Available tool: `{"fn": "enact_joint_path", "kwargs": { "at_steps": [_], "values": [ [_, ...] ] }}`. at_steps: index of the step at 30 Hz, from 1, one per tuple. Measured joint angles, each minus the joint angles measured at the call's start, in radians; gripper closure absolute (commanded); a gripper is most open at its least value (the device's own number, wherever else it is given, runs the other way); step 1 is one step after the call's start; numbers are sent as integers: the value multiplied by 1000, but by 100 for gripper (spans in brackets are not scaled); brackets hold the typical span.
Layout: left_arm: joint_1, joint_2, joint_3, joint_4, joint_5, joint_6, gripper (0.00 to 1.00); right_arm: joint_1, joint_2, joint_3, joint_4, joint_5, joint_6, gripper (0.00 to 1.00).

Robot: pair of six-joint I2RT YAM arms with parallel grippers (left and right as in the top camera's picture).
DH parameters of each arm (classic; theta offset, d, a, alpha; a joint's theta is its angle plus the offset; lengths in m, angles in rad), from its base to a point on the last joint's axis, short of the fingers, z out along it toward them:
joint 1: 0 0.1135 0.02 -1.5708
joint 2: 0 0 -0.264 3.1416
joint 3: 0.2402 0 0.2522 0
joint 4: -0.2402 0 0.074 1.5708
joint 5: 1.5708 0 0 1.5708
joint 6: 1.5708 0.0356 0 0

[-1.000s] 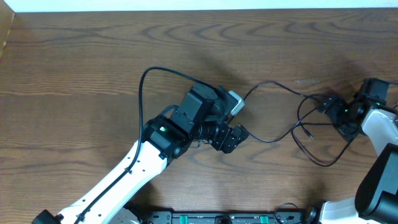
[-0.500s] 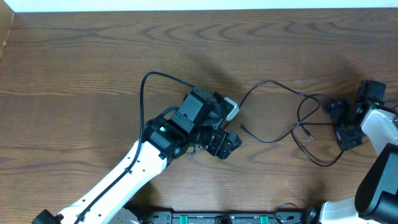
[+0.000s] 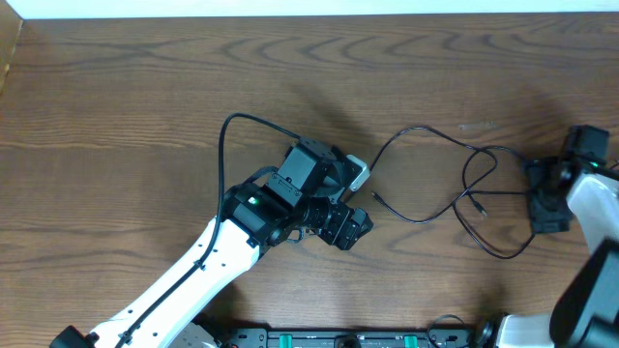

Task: Untangle cables

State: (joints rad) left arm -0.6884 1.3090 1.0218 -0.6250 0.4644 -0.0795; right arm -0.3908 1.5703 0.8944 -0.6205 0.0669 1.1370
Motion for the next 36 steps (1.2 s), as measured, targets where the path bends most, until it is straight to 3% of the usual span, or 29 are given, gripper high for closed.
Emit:
{"fn": "enact_joint_path", "kwargs": {
  "at_steps": [5, 11, 19, 28, 36],
  "values": [
    [0, 0, 0, 0, 0, 0, 19, -63, -201, 1, -117, 65, 0, 1],
    [0, 0, 0, 0, 0, 1, 18, -90, -288, 3, -212, 167, -10, 1],
    [0, 0, 0, 0, -1, 0, 19, -92, -189, -4, -29, 219, -101, 1],
    [0, 0, 0, 0, 0, 1, 19, -91, 39, -6, 42, 218, -131, 1],
    [0, 0, 0, 0, 0, 1, 18, -91, 98, -7, 151, 213, -161, 1]
  ]
}}
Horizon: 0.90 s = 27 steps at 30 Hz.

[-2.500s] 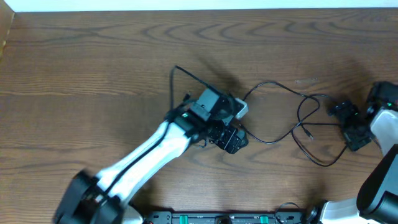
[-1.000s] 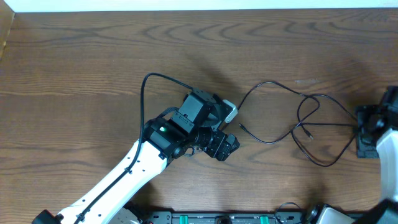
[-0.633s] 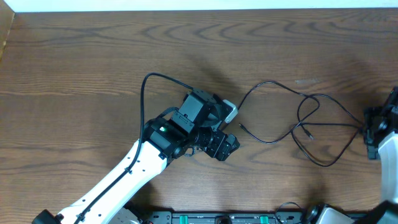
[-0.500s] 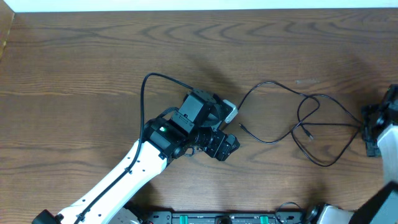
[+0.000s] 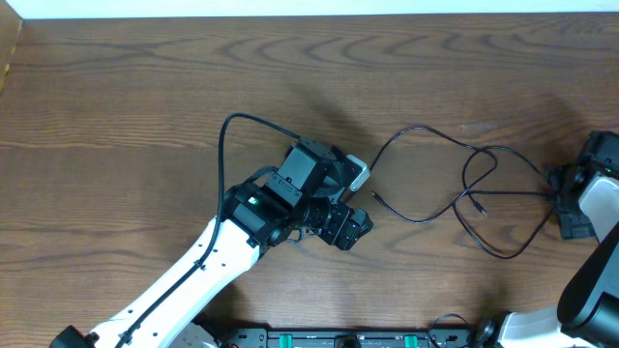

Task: Untangle cables

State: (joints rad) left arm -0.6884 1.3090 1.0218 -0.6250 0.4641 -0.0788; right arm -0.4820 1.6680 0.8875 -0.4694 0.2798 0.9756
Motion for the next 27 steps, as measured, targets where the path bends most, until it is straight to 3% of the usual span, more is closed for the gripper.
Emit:
{"fn": "enact_joint_path", "kwargs": {
  "at_steps": [6, 9, 11, 16, 18, 19, 20, 27],
  "values": [
    [0, 0, 0, 0, 0, 0, 18, 0, 41, 0, 58, -12, -23, 1],
    [0, 0, 0, 0, 0, 0, 18, 0, 60, 0, 70, -14, -27, 7],
    [0, 0, 0, 0, 0, 0, 18, 1, 79, 1, 76, 5, -38, 16],
    [0, 0, 0, 0, -13, 0, 18, 1, 117, 18, 112, 58, -56, 55],
    [0, 0, 0, 0, -19, 0, 18, 1, 136, 28, 143, 68, -59, 79],
    [0, 0, 0, 0, -20, 0, 18, 0, 139, 29, 150, 71, -61, 84],
    [0, 0, 0, 0, -22, 0, 18, 0, 145, 34, 162, 68, -66, 99],
    [0, 0, 0, 0, -23, 0, 18, -14, 156, 57, 173, 23, -119, 99]
  ]
}}
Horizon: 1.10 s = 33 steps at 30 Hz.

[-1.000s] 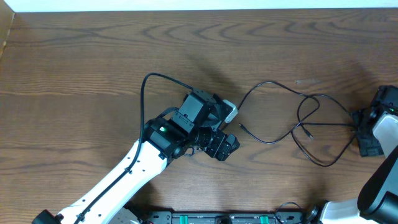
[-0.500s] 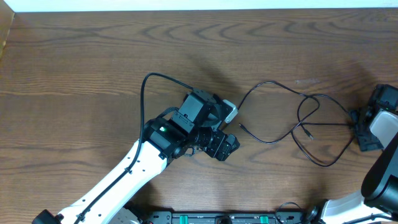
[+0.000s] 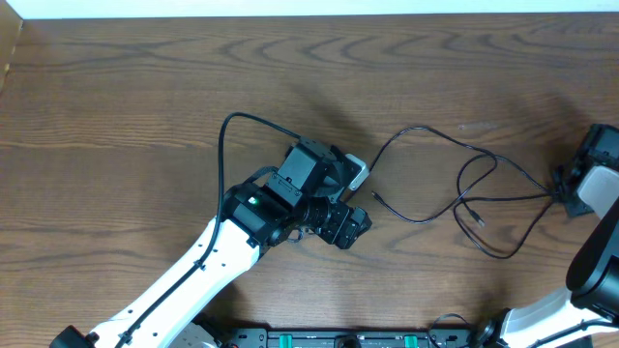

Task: Untangle cables

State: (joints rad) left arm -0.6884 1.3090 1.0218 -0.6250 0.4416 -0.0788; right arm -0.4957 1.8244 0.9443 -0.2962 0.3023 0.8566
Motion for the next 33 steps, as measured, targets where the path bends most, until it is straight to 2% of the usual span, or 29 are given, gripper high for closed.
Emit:
{"fn": "enact_joint_path", "kwargs": {
  "at_steps": [6, 12, 16, 22, 23, 24, 25, 27, 33],
  "values": [
    [0, 0, 0, -17, -1, 0, 18, -68, 21, 135, -141, -168, -30, 99],
    [0, 0, 0, -26, -3, 0, 18, -181, 25, 519, -282, -338, -94, 99],
    [0, 0, 0, -27, -3, 0, 18, -250, 24, 726, -338, -382, -140, 99],
    [0, 0, 0, -27, -3, 0, 18, -343, 24, 887, -394, -403, -163, 99],
    [0, 0, 0, -27, -3, 0, 18, -358, 23, 895, -396, -404, -162, 94],
    [0, 0, 0, -27, -3, 0, 18, -369, 23, 898, -402, -405, -162, 76],
    [0, 0, 0, -27, -3, 0, 18, -378, 23, 898, -417, -405, -163, 45],
    [0, 0, 0, -27, -3, 0, 18, -388, 23, 898, -444, -403, -161, 1],
    [0, 0, 0, -27, -3, 0, 18, -382, 23, 898, -490, -408, -166, 1]
  ]
}}
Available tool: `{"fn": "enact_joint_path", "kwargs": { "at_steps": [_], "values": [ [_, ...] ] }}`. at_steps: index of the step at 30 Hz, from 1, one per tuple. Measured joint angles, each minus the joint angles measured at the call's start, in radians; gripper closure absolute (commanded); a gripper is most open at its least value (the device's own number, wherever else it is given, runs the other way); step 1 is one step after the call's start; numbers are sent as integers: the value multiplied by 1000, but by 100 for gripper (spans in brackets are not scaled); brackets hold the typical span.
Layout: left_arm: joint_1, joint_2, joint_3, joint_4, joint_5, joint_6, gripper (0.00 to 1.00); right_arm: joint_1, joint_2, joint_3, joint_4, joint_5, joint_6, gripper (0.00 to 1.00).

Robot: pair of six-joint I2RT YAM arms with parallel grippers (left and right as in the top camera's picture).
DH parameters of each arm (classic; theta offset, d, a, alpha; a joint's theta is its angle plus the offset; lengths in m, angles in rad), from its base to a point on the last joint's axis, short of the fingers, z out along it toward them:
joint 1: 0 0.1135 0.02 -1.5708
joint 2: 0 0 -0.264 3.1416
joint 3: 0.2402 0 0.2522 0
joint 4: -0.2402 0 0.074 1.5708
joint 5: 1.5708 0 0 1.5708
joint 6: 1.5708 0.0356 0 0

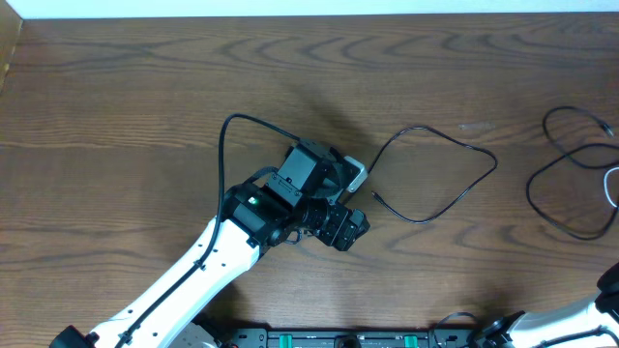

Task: Untangle cables

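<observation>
My left gripper (350, 175) sits mid-table, shut on the white plug (359, 172) of one black cable (481, 180). That cable arcs right from the plug, loops back and ends in a free tip (375, 196) near the gripper. A second black cable (549, 176) lies apart in loose loops at the table's right edge, touching the first nowhere. The right gripper is outside the overhead view; only a white sliver of the right arm (615, 189) shows at the edge.
The left arm's white link (184, 275) runs from the bottom left to mid-table. A thin black wire (228, 124) curves over the table from the left wrist. A wooden edge (10, 48) stands at the far left. The robot base rail (338, 338) lines the front.
The second cable has come free of the first and now lies in loops at the far right. The right gripper, then at the right edge, is out of frame. The left gripper has not moved.
Two cables lay crossed right of centre, the left gripper on the white plug and the right gripper on the other cable's end. At each later moment the right gripper was farther right and the crossing tighter. Now the cables lie separate.
</observation>
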State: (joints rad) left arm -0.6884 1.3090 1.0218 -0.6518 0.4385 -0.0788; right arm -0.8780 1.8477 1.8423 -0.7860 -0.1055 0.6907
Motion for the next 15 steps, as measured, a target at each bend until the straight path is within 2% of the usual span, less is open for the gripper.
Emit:
{"fn": "enact_joint_path", "kwargs": {
  "at_steps": [6, 10, 15],
  "values": [
    [0, 0, 0, 0, 0, 0, 18, 31, 0, 0, -50, -84, -27, 1],
    [0, 0, 0, 0, -21, -1, 18, 76, 0, 0, -105, -225, -144, 1],
    [0, 0, 0, 6, -132, -55, 18, 225, 0, 0, -222, -299, -317, 1]
  ]
}}
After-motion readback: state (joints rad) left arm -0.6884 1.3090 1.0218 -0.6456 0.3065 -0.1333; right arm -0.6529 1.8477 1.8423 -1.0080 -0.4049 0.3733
